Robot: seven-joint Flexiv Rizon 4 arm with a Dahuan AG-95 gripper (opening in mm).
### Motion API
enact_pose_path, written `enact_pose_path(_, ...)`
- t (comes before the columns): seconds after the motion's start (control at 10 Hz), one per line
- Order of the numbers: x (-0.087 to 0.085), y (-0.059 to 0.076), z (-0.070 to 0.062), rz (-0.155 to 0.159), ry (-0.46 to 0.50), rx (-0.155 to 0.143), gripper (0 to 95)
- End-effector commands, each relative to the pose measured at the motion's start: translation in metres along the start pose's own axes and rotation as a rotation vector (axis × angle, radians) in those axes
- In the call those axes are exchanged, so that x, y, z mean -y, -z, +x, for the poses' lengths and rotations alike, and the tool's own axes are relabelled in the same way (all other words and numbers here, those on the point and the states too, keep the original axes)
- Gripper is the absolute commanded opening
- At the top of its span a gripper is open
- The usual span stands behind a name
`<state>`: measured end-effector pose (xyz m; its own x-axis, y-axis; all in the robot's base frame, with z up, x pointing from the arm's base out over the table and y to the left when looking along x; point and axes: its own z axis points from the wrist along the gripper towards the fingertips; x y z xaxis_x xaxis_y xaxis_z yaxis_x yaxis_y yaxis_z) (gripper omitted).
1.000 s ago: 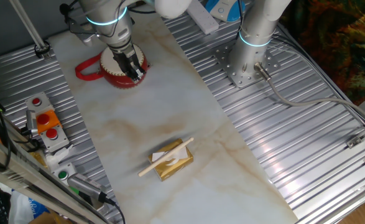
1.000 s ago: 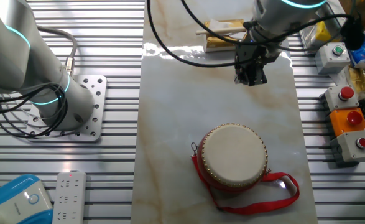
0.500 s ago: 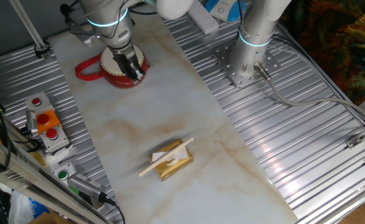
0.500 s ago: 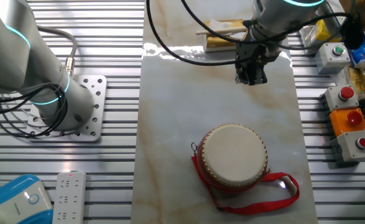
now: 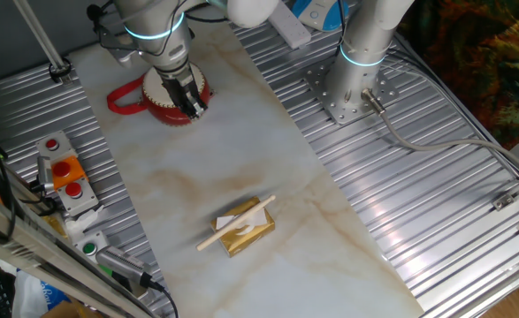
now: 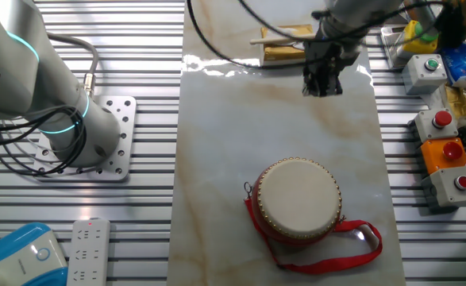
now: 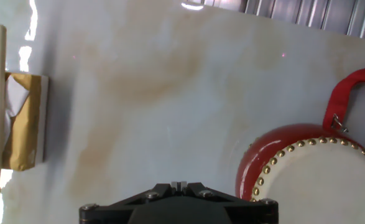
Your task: Play the drum
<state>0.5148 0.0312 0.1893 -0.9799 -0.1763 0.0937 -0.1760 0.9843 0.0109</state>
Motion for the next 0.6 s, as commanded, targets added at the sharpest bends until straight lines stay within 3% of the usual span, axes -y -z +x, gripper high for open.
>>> enact_pose_path(0.1,-0.008,-0.001,-0.006,-0.011,-0.001,0.004,0.0)
enact_pose_path(0.3,-0.016,-0.001,-0.010,-0.006,-0.008,0.002,0.0)
enact_pose_path(0.4,-0.029,-0.002,-0.016,-0.009,-0.018,0.003,0.0)
enact_pose_path(0.6,-0.071,-0.012,-0.033,-0.012,-0.055,0.005,0.0)
